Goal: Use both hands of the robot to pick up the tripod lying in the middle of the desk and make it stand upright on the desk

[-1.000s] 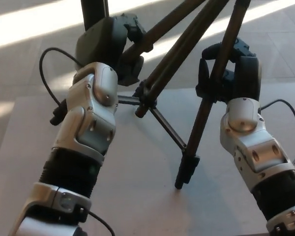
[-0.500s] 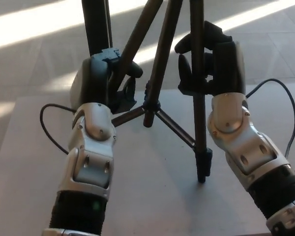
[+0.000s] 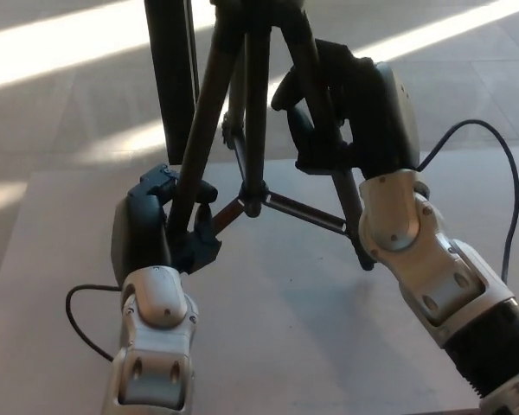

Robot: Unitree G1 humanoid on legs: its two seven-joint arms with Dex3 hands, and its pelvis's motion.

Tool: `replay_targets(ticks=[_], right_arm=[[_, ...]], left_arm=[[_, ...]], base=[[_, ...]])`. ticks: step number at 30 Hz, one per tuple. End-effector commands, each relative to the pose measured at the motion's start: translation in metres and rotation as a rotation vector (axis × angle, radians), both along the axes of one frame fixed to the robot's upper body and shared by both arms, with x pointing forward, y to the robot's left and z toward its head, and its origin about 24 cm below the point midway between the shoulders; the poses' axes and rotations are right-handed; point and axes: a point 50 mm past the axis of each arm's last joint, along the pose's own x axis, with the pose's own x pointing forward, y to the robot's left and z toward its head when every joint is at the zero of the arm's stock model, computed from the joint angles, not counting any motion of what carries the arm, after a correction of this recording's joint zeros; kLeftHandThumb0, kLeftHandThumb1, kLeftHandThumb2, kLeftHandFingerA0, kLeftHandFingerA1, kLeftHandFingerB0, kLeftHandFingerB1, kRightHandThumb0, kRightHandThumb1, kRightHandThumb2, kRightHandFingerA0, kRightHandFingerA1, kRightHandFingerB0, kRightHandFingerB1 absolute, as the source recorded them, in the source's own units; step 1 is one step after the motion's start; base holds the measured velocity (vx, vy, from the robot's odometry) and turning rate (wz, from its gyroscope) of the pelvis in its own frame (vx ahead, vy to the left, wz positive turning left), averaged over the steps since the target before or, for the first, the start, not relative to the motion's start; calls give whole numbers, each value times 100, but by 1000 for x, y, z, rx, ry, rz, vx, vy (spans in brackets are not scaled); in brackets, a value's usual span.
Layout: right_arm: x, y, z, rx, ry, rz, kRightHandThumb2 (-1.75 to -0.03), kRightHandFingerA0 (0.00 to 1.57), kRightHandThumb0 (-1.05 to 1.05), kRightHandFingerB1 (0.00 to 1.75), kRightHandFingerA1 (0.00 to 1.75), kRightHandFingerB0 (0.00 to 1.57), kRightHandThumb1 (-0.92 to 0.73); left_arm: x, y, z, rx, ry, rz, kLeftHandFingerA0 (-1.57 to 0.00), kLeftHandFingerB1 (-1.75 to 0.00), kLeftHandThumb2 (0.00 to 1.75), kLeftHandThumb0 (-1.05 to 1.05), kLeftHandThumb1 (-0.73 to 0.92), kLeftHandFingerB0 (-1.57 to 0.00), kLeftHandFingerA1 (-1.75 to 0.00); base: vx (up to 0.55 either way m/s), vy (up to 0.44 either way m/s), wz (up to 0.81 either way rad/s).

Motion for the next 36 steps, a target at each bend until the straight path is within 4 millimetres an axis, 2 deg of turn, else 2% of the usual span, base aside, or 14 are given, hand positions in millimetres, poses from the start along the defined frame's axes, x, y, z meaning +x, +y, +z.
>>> replay_targets(ticks=[1,3,5,6,12,17,18,19,21,22,24,26,27,36], right_arm=[[4,-13,-1,-24,7,-26,-133,98,-15,153,169,82,-41],[7,-20,-5,-3,39,-81,-120,98,-16,160,167,77,-49],[9,-29,-12,58,84,-100,-118,122,-20,130,142,101,-45],[10,-31,-14,58,92,-113,-122,90,-15,167,175,70,-44],[17,-40,-22,16,184,-181,-108,90,-21,161,175,69,-52],[28,-40,-8,-75,251,-208,-114,95,-21,134,175,81,-45],[34,-40,3,-142,288,-213,-107,93,-23,133,174,77,-50],[37,-38,8,-148,318,-225,-109,121,-26,89,131,79,-49],[39,-37,13,-162,330,-223,-104,99,-22,105,160,79,-52],[39,-36,15,-181,324,-221,-107,121,-19,88,126,82,-48],[44,-31,24,-274,332,-222,-95,109,-25,64,131,75,-55],[47,-29,27,-318,345,-219,-88,109,-29,80,133,84,-62],[48,-28,28,-339,353,-217,-88,111,-29,82,128,86,-63],[56,-19,46,-462,319,-239,-86,107,-29,72,151,81,-65]], left_arm=[[-4,5,-8,-33,3,41,-99,-152,117,-22,49,-80,-166],[-5,7,-7,-12,5,41,-102,-152,124,-22,44,-81,-165],[-7,7,-7,-13,7,27,-99,-153,122,-21,47,-79,-168],[-8,8,-6,-8,6,24,-99,-153,117,-23,49,-78,-170],[-9,6,-7,-14,21,13,-94,-153,119,-22,46,-79,-173],[-10,4,-8,-18,30,6,-94,-152,119,-22,46,-78,-173],[-10,3,-8,-22,38,6,-122,-121,114,-27,49,-96,-138],[-11,3,-9,-28,42,5,-121,-121,114,-26,47,-95,-138],[-11,2,-9,-38,48,4,-92,-151,115,-19,48,-77,-174],[-11,2,-9,-40,53,2,-91,-151,112,-18,50,-76,-174],[-11,1,-11,-41,63,-17,-93,-154,111,-18,53,-77,-175],[-11,0,-11,-54,78,-27,-123,-122,113,-24,52,-96,-138],[-12,-1,-11,-57,80,-27,-95,-152,111,-18,55,-77,-173],[-14,-3,-16,-137,111,-22,-98,-152,123,-20,49,-80,-174]], base=[[0,0,0],[0,0,0],[0,0,0],[0,0,0],[0,0,0],[0,0,0],[0,0,0],[0,0,0],[0,0,0],[0,0,0],[0,0,0],[0,0,0],[0,0,0],[0,0,0]])
